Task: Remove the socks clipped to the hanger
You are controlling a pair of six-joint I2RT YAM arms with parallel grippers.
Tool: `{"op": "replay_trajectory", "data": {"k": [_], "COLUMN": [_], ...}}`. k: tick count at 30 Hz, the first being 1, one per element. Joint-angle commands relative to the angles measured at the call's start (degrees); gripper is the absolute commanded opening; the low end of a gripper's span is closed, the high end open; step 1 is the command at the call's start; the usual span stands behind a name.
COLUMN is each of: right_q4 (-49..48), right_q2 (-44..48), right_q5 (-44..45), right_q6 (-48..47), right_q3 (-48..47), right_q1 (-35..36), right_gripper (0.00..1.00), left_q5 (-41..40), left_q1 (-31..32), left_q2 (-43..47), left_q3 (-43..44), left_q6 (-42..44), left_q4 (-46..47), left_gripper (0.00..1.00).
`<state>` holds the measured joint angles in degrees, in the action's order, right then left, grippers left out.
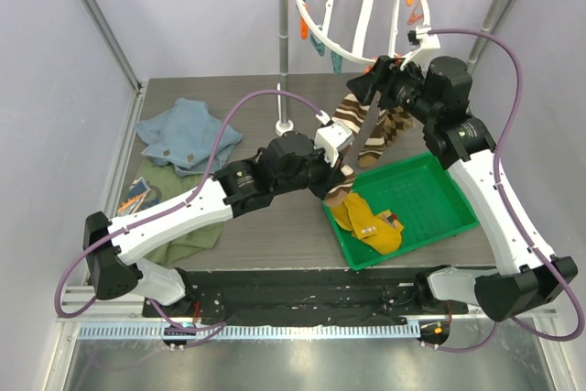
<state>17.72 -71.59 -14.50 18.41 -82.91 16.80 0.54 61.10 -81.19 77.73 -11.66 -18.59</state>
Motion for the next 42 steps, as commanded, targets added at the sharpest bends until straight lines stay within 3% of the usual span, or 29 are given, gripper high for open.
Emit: {"op": "replay_trajectory", "data": {"k": [1,11,15,23,29,38,42], "right_q4": [-0.7,0.0,-0.4,-0.9,0.0,1.6,2.2], "right_q2": [0.1,0.3,-0.7,-0.2,0.7,1.8,2.5], "right_q5": [4.9,8.6,7.9,9.4,11.1,13.0,14.0], "right_q6": [-3.4,-3.9,-4.0,-4.6,-4.3,-4.0,-4.1], "right_q3": [-3.9,-2.7,-3.0,-3.1,-2.9,-3.2,-3.6], "right_q1": [0.7,0.8,0.7,0.7,0.8,0.7,0.8], "right_gripper": [0.72,0.71,0.64,0.68,0.63,0.70,0.63], "left_q5": [1.3,1.4,1.1,0.4,-0.1,-0.2,-0.1], "left_q1": [0.0,0.0,0.0,0.0,0.0,0.0,0.0], "left_q2": [1.6,2.3,2.7,2.9,2.8,2.7,2.7], "left_q3": [0.4,0.0,-0.4,-0.4,-0.2,0.0,0.0], "left_q6": [-0.4,-0.3,-0.2,0.0,0.0,-0.1,-0.1], "left_q4": [0.6,1.1,1.2,1.1,0.7,0.5,0.6], "left_gripper": [0.00,0.00,0.00,0.00,0.00,0.00,0.00]}}
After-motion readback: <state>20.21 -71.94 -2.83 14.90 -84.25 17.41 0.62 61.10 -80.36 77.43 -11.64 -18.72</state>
